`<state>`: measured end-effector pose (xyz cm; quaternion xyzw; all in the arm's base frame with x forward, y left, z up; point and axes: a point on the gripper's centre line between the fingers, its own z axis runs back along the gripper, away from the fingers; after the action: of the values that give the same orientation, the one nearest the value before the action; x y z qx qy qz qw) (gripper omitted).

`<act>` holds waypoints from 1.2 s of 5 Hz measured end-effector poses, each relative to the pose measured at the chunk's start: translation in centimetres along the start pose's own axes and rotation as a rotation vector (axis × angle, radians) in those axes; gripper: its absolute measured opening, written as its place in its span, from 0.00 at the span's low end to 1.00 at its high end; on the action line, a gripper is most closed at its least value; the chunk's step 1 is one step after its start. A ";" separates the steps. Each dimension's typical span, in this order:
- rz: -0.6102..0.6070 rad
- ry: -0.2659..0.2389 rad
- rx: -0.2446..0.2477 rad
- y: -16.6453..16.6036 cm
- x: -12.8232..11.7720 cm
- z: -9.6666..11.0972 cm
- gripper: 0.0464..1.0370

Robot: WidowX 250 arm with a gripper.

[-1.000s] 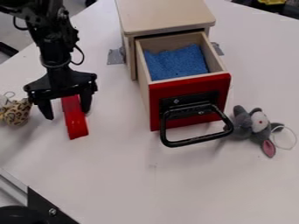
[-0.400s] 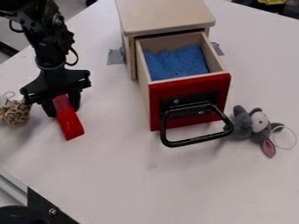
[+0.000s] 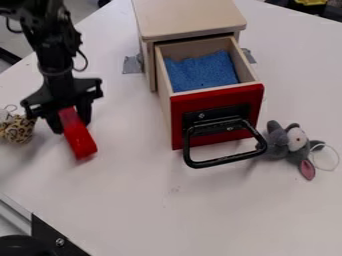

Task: Put the red object in the drawer.

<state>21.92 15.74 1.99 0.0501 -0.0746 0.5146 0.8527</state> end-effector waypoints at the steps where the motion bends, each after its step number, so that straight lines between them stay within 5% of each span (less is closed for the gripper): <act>1: -0.003 0.030 -0.036 -1.3 0.6 3.6 0.51; 4: -0.082 0.019 -0.130 -7.6 2.4 10.3 0.51; 6: -0.319 0.027 -0.190 -14.6 1.9 10.0 0.51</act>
<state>34.92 9.01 12.02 -0.0262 -0.1027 0.3641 0.9253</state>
